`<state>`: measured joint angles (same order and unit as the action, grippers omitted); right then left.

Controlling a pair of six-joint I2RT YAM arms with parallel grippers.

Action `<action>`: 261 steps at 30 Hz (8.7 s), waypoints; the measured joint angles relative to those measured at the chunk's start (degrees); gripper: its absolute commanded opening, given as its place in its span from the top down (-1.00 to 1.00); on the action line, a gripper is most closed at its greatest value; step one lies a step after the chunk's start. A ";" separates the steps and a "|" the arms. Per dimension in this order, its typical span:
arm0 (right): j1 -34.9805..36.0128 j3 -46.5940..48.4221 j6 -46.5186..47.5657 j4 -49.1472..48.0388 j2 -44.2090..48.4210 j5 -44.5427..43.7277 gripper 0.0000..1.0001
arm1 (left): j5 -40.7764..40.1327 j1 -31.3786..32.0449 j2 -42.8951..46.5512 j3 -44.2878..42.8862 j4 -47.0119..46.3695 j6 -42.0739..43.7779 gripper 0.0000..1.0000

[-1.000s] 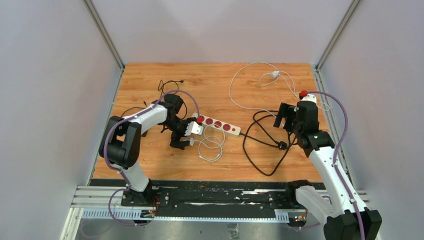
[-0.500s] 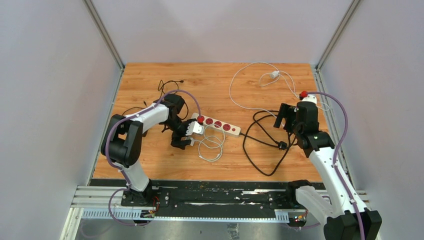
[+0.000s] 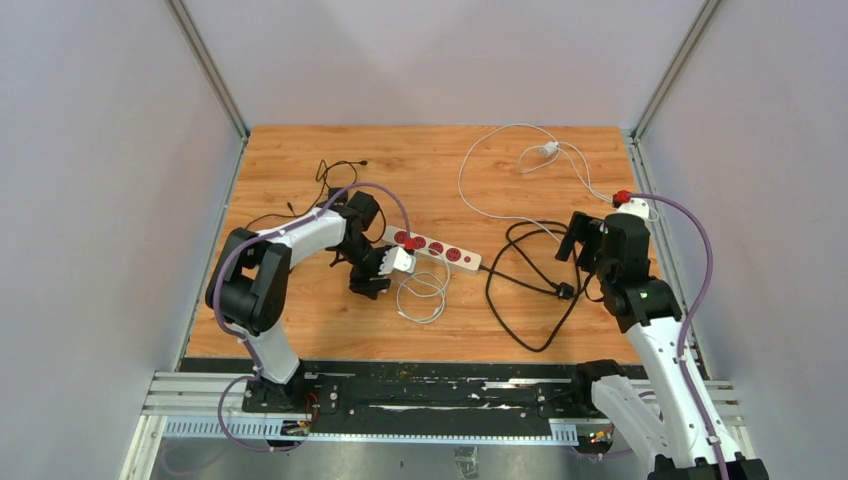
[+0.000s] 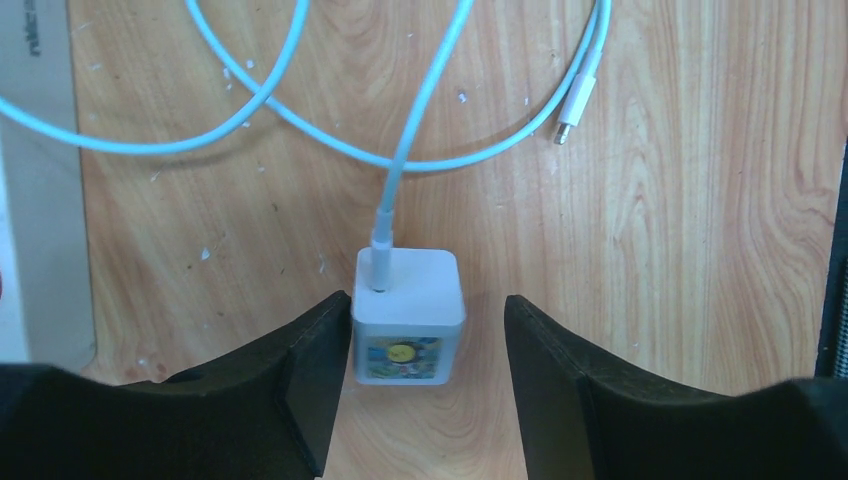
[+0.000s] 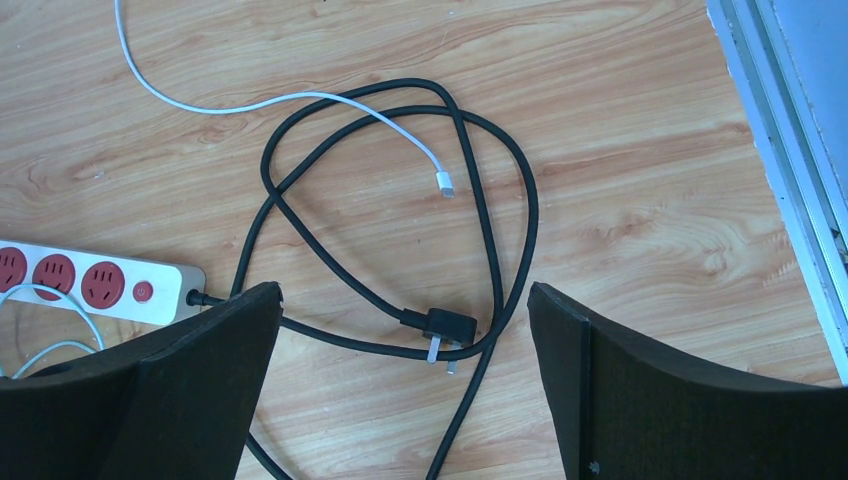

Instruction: Insert the plug

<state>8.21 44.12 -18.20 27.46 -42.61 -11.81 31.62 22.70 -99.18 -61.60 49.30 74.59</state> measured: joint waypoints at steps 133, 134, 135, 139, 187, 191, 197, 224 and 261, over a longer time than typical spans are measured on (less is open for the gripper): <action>38.03 10.47 23.41 -14.62 -14.10 44.11 1.00 | 22.23 12.96 16.15 -18.51 0.94 -28.61 -0.99; 38.01 10.47 23.41 -14.64 -14.08 43.71 1.00 | 21.11 12.96 15.98 -19.26 1.20 -28.87 -0.99; 37.99 10.45 23.41 -14.64 -14.08 43.08 1.00 | 19.85 13.00 15.91 -20.00 1.62 -29.29 -0.99; 36.98 10.47 22.62 -14.49 -14.08 39.54 1.00 | 11.96 13.11 16.52 -20.98 -1.07 -34.88 -0.99; 22.82 36.39 58.80 9.14 -59.28 36.20 1.00 | -44.48 1.79 46.95 28.94 -40.19 -104.72 -1.00; 22.49 36.39 59.45 9.88 -60.22 36.44 1.00 | -44.41 1.79 46.84 28.96 -40.26 -104.35 -1.00; 22.49 37.81 59.74 10.08 -61.13 37.53 1.00 | -44.04 1.79 46.21 28.96 -40.54 -103.65 -1.00; 21.29 39.82 59.54 10.34 -64.89 38.84 1.00 | -43.25 1.79 46.21 28.96 -40.65 -103.03 -1.00; 22.05 40.44 50.84 9.97 -67.38 36.06 1.00 | -43.30 1.77 46.21 29.00 -40.63 -102.25 -1.00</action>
<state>30.26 84.55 32.64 37.43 -110.00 24.25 -11.68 24.47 -52.97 -32.60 8.67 -27.66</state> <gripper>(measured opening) 0.414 0.997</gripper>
